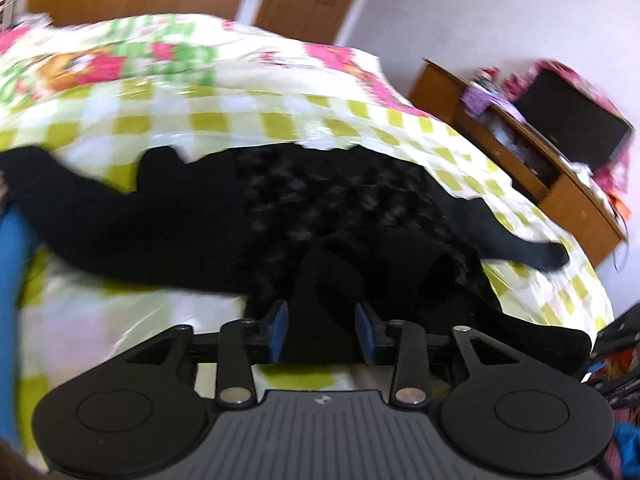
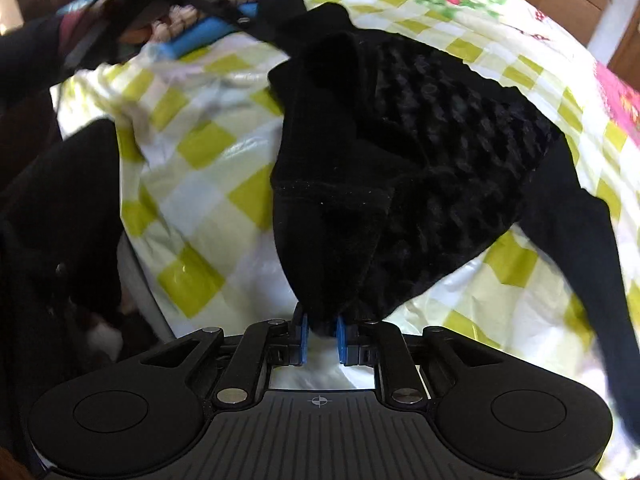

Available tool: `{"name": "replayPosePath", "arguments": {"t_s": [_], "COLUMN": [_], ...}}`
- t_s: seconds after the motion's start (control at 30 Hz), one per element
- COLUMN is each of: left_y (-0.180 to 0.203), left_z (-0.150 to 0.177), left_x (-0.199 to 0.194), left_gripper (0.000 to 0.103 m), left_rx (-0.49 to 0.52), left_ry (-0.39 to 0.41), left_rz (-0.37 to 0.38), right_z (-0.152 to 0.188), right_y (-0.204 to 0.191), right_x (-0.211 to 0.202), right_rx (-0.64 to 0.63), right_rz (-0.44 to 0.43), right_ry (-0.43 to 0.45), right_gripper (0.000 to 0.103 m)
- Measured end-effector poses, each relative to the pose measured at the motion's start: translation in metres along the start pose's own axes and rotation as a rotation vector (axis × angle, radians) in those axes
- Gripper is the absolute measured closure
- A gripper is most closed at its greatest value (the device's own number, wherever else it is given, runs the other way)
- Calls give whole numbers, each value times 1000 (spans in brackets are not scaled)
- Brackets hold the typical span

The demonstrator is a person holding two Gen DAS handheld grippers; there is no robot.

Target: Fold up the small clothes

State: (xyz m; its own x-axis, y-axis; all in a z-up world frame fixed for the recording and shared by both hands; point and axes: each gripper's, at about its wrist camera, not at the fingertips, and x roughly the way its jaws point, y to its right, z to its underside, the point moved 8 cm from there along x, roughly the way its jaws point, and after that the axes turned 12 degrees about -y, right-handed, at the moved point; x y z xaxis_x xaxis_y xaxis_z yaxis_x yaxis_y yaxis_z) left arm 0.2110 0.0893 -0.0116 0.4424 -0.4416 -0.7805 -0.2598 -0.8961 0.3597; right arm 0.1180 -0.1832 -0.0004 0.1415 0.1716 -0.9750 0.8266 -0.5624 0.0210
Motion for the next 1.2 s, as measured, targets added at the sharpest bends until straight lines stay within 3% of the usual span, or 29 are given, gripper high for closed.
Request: {"name": "replayPosePath", "arguments": {"t_s": [0.1,0.2,0.33,0.4,0.43,0.53,0.6,0.63,0.83,0.97,1.07,1.2], "left_y": [16,32,43,50,53,47,44,43,34,23,18,29], "left_z": [-15,-29,-36,-37,-38,-39,-34,-29,19,82,125,153], "left_x": [17,21,21,23,28,50,60,62,4,-31,-35,-34], "left_gripper": [51,50,44,40,35,39,68,80,83,83,81,73], "left_rx": [83,165,151,146,146,157,156,149,34,-96,-168,-166], "left_ry": [13,20,11,16,22,0,-39,-66,-66,-164,-262,-342], "left_rz": [13,57,149,178,143,-51,-100,-106,-52,-87,-100,-133], "right_z": [-7,-6,1,6,8,4,1,1,14,36,59,76], "right_y": [12,16,22,18,15,13,15,17,41,80,118,154], "right_x": [-15,-23,-31,-28,-26,-28,-29,-30,-26,-22,-13,-6], "right_rx": [73,93,151,137,134,162,177,190,357,623,869,1064], "right_rz": [-28,23,-15,37,41,27,41,48,22,14,51,134], "right_ry": [43,36,12,-1,-11,31,66,79,178,267,320,379], "right_gripper": [87,85,82,82,82,82,82,82,82,82,77,75]}}
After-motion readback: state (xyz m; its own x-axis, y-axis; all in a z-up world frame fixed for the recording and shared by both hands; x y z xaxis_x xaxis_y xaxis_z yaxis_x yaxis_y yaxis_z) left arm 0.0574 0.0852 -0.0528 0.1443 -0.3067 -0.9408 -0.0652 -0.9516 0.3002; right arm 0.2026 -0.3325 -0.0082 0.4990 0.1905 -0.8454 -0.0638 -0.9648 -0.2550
